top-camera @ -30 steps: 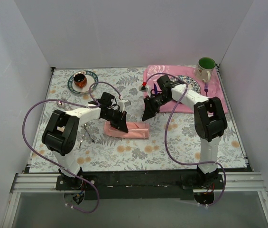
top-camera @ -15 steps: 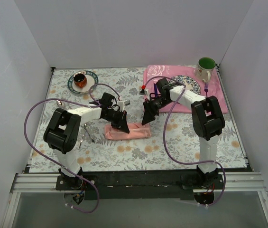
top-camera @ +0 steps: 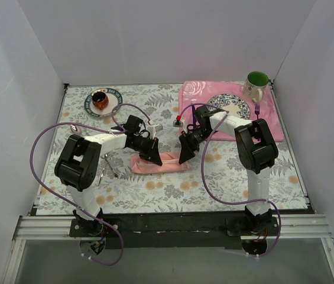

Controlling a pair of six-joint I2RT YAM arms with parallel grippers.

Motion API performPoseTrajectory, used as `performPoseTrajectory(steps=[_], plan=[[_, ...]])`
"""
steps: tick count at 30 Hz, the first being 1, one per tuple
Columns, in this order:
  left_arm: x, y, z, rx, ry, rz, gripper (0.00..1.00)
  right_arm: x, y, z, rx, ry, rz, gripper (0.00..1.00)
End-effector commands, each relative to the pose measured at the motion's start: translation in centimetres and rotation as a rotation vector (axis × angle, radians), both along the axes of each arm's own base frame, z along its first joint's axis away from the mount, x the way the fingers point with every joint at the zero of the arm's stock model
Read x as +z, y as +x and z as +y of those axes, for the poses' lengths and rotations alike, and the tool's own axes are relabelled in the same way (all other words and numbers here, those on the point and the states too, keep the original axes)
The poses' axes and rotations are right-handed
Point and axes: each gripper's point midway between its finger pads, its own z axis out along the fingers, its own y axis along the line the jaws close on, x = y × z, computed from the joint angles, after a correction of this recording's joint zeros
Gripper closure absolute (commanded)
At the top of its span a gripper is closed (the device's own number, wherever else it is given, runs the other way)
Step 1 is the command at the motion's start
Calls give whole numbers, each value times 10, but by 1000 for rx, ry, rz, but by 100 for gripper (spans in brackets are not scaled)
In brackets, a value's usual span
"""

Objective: Fold the napkin into a case and place the utensils inside
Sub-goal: Stuff the top corner of the smaller-rectangle-folded napkin into the folded napkin.

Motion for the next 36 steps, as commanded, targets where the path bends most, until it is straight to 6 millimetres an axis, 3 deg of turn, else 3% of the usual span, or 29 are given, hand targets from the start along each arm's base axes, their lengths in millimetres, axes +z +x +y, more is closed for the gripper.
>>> performPoseTrajectory(steps=[1, 5, 7, 13, 19, 20, 27, 31, 36], plan=[[4, 4, -3, -10, -30, -24, 100, 8, -6, 3, 32, 52, -7, 34], [6, 7, -3, 2, -38, -15, 100, 9, -8, 4, 42, 63, 22, 51], [6, 8, -3, 4, -37, -16, 100, 9, -7, 5, 45, 68, 25, 50], [7, 8, -3, 9, -40, -11, 100, 4, -3, 8, 47, 57, 24, 62], [11, 8, -4, 1, -52, -20, 99, 3, -1, 10, 49, 58, 14, 87], [14, 7, -5, -7, -61, -31, 92, 3, -1, 10, 47, 55, 17, 97], [44, 17, -11, -41, -142, -201, 64, 4, -5, 11, 48, 69, 46, 99], [48, 26, -18, -66, -139, -293, 59, 7, -5, 13, 47, 80, 54, 99], [42, 25, -40, -136, -131, -366, 58, 9, -4, 14, 48, 92, 58, 99]])
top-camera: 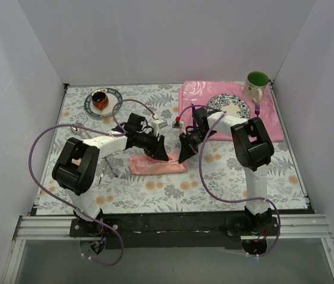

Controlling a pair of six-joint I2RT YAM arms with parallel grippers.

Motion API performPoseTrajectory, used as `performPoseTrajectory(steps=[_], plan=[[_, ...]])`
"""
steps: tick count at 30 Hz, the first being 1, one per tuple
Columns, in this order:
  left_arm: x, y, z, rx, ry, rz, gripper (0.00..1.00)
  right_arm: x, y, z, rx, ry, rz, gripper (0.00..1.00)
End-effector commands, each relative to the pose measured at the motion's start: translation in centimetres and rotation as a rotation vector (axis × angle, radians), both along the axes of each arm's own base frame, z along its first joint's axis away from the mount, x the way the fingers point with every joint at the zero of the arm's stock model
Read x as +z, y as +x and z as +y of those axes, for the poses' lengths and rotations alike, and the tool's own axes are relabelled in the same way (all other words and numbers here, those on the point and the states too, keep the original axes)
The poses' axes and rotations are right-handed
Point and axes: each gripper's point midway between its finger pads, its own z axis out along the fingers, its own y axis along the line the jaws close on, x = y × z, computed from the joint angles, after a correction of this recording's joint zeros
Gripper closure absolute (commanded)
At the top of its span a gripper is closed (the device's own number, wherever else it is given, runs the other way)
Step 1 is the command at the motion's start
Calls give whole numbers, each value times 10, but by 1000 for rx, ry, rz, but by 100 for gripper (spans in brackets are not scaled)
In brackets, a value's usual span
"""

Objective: Fold the napkin into a case and place the utensils inside
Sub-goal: Stuff the top corner of the smaller-rectangle-folded napkin into the folded napkin.

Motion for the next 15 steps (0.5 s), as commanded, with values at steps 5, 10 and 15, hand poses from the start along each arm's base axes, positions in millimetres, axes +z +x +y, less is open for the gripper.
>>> performPoseTrajectory(steps=[5, 10, 15], plan=[[9, 3, -40, -120, -15, -196, 57, 16, 1, 8, 13, 58, 10, 99], [0, 0, -45, -138, -5, -195, 58, 16, 0, 8, 17, 56, 15, 99], [-5, -2, -48, -132, 6, -190, 62, 17, -1, 9, 19, 63, 24, 99]])
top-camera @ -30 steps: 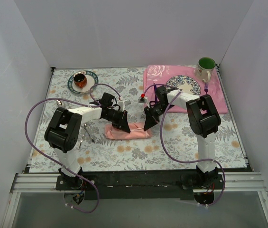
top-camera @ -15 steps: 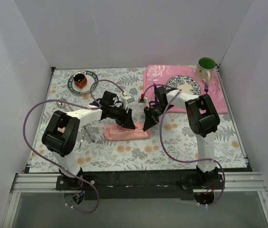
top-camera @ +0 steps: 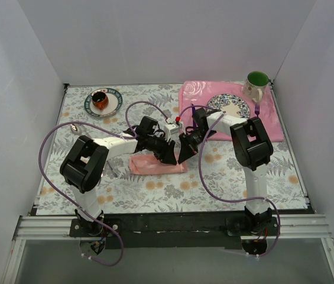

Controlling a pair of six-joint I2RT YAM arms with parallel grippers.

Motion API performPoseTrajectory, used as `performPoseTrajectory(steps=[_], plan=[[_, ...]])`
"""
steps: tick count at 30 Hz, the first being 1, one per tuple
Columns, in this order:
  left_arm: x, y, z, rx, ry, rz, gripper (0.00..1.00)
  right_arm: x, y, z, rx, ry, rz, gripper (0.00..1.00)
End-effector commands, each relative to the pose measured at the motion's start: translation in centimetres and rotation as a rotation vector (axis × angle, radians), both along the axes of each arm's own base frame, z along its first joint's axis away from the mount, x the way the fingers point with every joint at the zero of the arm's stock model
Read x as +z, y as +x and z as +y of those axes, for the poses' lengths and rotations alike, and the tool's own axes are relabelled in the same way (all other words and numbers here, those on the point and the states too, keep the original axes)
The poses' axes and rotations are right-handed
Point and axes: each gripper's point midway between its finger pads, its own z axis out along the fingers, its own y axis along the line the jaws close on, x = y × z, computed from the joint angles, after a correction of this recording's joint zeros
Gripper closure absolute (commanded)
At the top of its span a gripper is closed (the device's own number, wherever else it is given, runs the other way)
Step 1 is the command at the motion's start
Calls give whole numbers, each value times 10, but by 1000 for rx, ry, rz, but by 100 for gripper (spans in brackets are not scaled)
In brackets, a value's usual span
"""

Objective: Fold the napkin into a case and place the utensils inside
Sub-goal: Stuff the top corner of the smaller-rectangle-folded napkin into the folded napkin.

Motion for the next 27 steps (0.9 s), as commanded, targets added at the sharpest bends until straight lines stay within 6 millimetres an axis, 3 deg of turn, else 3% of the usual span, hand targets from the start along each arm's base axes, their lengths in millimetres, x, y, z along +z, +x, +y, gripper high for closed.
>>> performPoseTrajectory(steps=[1, 10, 15, 18, 27], plan=[[8, 9, -7, 11, -14, -64, 61, 14, 1, 7, 12, 49, 1, 99], [11, 9, -10, 10, -37, -67, 56, 17, 0, 7, 18, 57, 6, 99], [11, -4, -11, -47, -50, -39, 62, 18, 0, 7, 22, 62, 3, 99], [12, -8, -10, -60, -55, -35, 72, 16, 1, 7, 22, 57, 6, 99], [15, -11, -13, -77, -55, -59, 73, 13, 1, 7, 20, 50, 12, 99]])
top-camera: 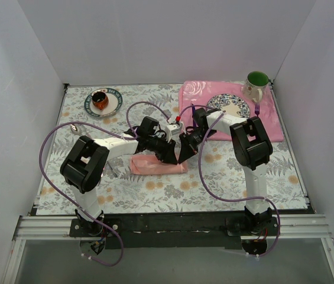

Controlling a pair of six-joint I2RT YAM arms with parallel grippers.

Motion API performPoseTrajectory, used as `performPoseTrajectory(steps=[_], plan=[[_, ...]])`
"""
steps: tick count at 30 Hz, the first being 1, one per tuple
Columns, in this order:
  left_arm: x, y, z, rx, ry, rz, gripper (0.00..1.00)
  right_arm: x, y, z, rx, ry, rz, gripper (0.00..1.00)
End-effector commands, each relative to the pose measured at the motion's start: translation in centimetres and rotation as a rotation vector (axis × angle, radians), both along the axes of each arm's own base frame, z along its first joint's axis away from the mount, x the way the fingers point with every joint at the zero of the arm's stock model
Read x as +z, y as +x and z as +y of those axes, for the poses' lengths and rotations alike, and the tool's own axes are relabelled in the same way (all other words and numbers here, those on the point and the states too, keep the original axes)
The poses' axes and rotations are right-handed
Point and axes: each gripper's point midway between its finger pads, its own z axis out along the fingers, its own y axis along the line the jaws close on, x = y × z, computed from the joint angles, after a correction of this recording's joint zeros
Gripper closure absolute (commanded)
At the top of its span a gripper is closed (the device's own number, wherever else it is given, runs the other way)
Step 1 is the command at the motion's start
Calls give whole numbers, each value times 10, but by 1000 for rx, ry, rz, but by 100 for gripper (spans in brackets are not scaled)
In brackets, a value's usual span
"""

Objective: Fold the napkin into a case and place the utensils inside
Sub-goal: Stuff the top corner of the smaller-rectangle-folded napkin into the folded napkin.

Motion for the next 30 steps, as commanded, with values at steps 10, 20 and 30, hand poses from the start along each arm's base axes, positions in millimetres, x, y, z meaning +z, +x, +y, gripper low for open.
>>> performPoseTrajectory(steps=[10, 20, 30], plan=[[6, -13, -8, -42, 16, -36, 98, 11, 3, 7, 3, 34, 5, 95], [-1, -21, -6, -12, 18, 37, 100, 52, 22, 3, -65, 55, 3, 64], [0, -20, -3, 0, 18, 14, 100, 16, 36, 15, -150, -110, -37, 83]])
